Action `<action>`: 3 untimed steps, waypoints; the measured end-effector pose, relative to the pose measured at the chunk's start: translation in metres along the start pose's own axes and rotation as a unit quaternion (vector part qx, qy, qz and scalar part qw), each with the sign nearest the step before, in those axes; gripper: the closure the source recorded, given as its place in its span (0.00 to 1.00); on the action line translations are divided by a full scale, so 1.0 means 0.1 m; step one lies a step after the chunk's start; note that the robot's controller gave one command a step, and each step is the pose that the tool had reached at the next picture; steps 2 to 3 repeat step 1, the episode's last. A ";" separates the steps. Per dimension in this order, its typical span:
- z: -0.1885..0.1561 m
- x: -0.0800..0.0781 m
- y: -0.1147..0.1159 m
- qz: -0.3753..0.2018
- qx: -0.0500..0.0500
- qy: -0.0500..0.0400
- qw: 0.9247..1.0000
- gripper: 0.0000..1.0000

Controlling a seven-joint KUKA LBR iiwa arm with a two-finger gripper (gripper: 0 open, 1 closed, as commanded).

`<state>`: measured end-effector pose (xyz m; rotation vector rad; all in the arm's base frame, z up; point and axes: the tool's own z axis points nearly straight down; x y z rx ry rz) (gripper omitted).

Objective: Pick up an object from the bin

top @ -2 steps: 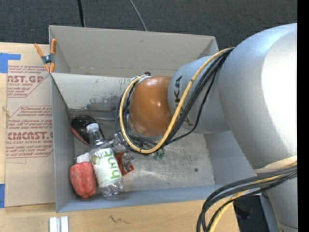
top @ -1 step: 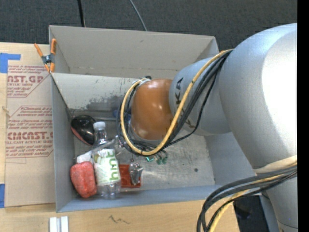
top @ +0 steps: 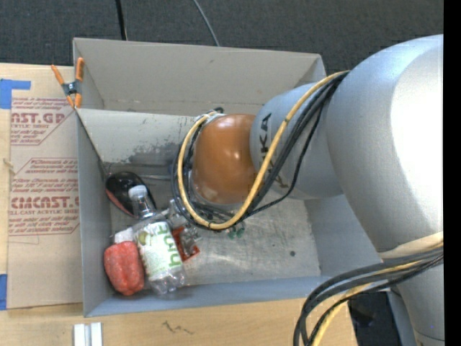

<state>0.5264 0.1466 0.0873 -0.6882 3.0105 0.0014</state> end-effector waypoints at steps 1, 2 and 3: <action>0.02 0.10 0.00 0.000 -0.002 0.021 1.000 0.00; 0.02 0.10 0.00 0.000 -0.002 0.021 1.000 0.00; 0.02 0.10 0.00 0.000 -0.002 0.021 1.000 0.00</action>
Offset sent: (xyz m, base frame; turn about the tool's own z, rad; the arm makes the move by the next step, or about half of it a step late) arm 0.0000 0.0000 0.0000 0.0000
